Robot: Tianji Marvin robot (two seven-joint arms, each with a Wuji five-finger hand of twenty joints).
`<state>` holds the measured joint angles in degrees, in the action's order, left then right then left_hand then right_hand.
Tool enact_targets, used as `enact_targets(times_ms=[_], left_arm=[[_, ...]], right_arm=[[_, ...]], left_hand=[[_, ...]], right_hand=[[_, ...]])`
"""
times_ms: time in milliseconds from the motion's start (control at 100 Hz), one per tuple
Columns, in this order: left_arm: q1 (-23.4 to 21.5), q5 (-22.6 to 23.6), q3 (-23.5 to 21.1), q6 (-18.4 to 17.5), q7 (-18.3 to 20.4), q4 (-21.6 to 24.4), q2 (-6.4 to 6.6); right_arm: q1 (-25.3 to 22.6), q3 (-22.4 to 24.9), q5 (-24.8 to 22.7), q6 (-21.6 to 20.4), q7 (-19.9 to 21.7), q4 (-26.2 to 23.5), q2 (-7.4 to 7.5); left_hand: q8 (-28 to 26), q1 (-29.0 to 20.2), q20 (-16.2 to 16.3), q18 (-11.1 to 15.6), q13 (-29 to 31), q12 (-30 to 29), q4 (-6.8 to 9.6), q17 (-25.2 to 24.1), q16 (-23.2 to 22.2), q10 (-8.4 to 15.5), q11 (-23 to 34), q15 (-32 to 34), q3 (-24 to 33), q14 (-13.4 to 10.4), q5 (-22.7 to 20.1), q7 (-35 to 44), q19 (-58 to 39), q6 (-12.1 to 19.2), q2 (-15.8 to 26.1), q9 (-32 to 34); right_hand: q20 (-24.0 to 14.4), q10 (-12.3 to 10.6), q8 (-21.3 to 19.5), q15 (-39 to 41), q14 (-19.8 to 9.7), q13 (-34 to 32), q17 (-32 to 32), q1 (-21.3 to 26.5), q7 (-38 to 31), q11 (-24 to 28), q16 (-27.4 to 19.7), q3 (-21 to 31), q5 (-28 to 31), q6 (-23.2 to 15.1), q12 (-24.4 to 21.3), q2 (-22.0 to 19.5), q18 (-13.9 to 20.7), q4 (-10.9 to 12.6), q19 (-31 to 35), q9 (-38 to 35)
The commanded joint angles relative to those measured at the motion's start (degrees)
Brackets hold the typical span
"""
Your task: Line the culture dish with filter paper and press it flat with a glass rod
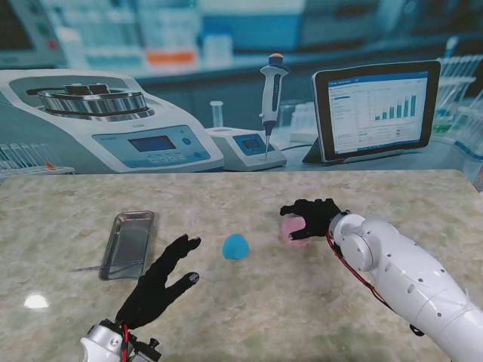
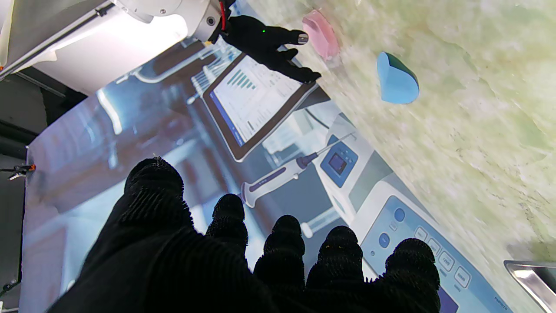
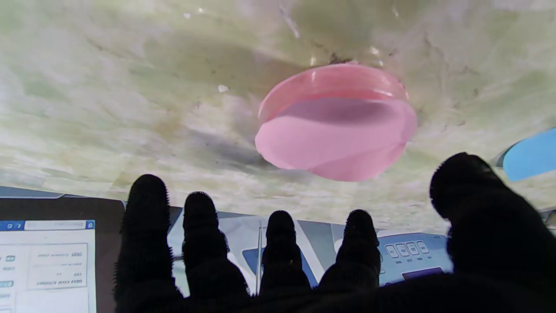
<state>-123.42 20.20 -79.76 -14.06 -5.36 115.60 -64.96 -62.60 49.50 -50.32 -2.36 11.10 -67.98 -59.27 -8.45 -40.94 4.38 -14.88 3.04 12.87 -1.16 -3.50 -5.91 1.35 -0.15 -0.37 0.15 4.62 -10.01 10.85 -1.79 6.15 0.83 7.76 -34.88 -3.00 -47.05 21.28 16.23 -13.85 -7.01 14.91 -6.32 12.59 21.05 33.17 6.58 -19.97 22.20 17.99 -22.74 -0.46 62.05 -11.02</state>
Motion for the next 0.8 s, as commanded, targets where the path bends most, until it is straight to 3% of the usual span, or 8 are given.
enact_targets(times_ms=[0, 90, 170, 250, 350, 470, 640, 790], left_arm=[[-0.32, -0.06, 0.04, 0.23, 0.34, 0.09, 0.11], [-0.29, -0.09, 0.05, 0.29, 0.36, 0.01, 0.11], [-0.26, -0.12, 0.04, 0.33, 0.39, -0.05, 0.11], [-0.21, -0.16, 0.05, 0.39, 0.40, -0.10, 0.11], [-0.15, -0.19, 0.08, 0.40, 0.41, -0.21, 0.11], [-0.11, -0.27, 0.13, 0.39, 0.40, -0.27, 0.10], [0.02, -0.31, 0.23, 0.44, 0.42, -0.32, 0.11], [0.03, -0.34, 0.22, 0.56, 0.50, -0.34, 0.12]], right_arm=[[-0.01, -0.87, 0.56, 0.68, -0.36, 1.15, -0.36], [0.60, -2.17, 2.00, 1.49, -1.11, 2.30, -0.72], [1.00, -2.95, 3.07, 1.83, -1.43, 3.03, -0.96], [1.22, -3.43, 3.76, 2.28, -2.20, 3.65, -1.24], [1.62, -3.99, 3.67, 2.96, -2.39, 4.02, -1.29], [1.91, -4.24, 3.32, 2.94, -1.92, 4.07, -1.13], [2.37, -5.47, 2.51, 3.02, -1.31, 4.23, -0.90], [3.01, -7.39, 1.53, 3.45, -2.10, 4.92, -0.88]], left_hand=[[-0.51, -0.51, 1.24, 1.64, -1.59, 1.12, 0.82, -0.13, -0.87, 0.38, 0.43, -0.42, -0.95, -1.77, 0.22, 1.21, 2.49, 1.79, 1.77, -1.10], [-0.53, -0.53, 1.23, 1.62, -1.59, 1.17, 0.82, -0.13, -0.87, 0.43, 0.46, -0.42, -0.94, -1.76, 0.19, 1.24, 2.50, 1.83, 1.75, -1.09], [-0.53, -0.57, 1.23, 1.62, -1.58, 1.22, 0.83, -0.13, -0.86, 0.30, 0.47, -0.42, -0.92, -1.68, 0.21, 1.25, 2.50, 1.80, 1.74, -1.10], [-0.53, -0.56, 1.22, 1.62, -1.58, 1.29, 0.82, -0.13, -0.87, 0.32, 0.50, -0.41, -0.93, -1.70, 0.27, 1.25, 2.50, 1.77, 1.73, -1.09], [-0.53, -0.57, 1.23, 1.61, -1.60, 1.34, 0.82, -0.12, -0.88, 0.24, 0.51, -0.41, -0.94, -1.63, 0.27, 1.24, 2.49, 1.74, 1.66, -1.10], [-0.54, -0.53, 1.24, 1.63, -1.58, 1.40, 0.81, -0.12, -0.87, 0.31, 0.52, -0.41, -0.95, -1.64, 0.26, 1.26, 2.49, 1.78, 1.68, -1.09], [-0.61, -0.63, 1.24, 1.62, -1.59, 1.48, 0.81, -0.12, -0.89, 0.25, 0.53, -0.40, -0.91, -1.66, 0.20, 1.40, 2.49, 1.86, 1.62, -1.09], [-0.68, -0.65, 1.25, 1.66, -1.58, 1.51, 0.80, -0.12, -0.89, 0.30, 0.52, -0.41, -0.92, -1.68, 0.24, 1.54, 2.49, 1.95, 1.61, -1.09]], right_hand=[[-1.30, 1.44, 0.68, 1.05, 0.56, -1.60, -0.12, 1.18, 1.25, 0.93, 0.42, -0.03, -0.54, 0.28, -0.28, 1.16, -3.06, -1.33, 0.78, 1.45], [-1.46, 1.71, -0.26, 1.68, 0.34, -2.32, -0.79, 5.33, 0.52, 2.92, 0.57, 0.23, -0.70, 0.90, 0.16, -0.78, -2.64, 0.23, 1.23, 1.09], [-2.12, 2.32, -0.62, 3.16, 0.75, -3.17, -1.74, 3.90, 0.48, 4.32, 1.16, -0.21, -0.90, 1.34, -0.30, -2.47, -2.26, 2.77, 2.82, 1.13], [-3.76, 2.89, 1.83, 5.03, 1.12, -4.03, -2.50, -0.68, 2.88, 4.58, 2.57, -2.30, -0.23, 1.78, -0.94, -4.60, -1.88, 0.06, 5.25, 1.31], [-6.69, 3.46, 4.24, 7.62, 1.19, -5.13, -3.66, -5.11, 4.99, 3.93, 4.83, -2.85, 0.40, 1.99, -1.29, -5.67, -0.54, -1.10, 8.78, 1.49], [-10.53, 3.42, 7.88, 10.51, 0.96, -5.68, -4.59, -8.54, 6.95, 2.15, 7.58, -1.05, 1.04, 2.15, -1.32, -3.81, 0.94, -1.92, 12.11, 1.79], [-11.35, 2.51, 8.15, 11.17, 0.98, -5.36, -5.41, -7.38, 6.49, 1.03, 8.18, 0.23, 1.19, 1.40, -0.76, 0.94, 0.73, -2.35, 12.61, 2.23], [-13.40, 2.27, 5.87, 13.50, 0.78, -6.30, -7.63, -5.09, 5.06, 0.61, 9.94, 1.91, 0.62, 1.53, 5.54, 4.65, 1.26, -2.74, 13.92, 2.63]])
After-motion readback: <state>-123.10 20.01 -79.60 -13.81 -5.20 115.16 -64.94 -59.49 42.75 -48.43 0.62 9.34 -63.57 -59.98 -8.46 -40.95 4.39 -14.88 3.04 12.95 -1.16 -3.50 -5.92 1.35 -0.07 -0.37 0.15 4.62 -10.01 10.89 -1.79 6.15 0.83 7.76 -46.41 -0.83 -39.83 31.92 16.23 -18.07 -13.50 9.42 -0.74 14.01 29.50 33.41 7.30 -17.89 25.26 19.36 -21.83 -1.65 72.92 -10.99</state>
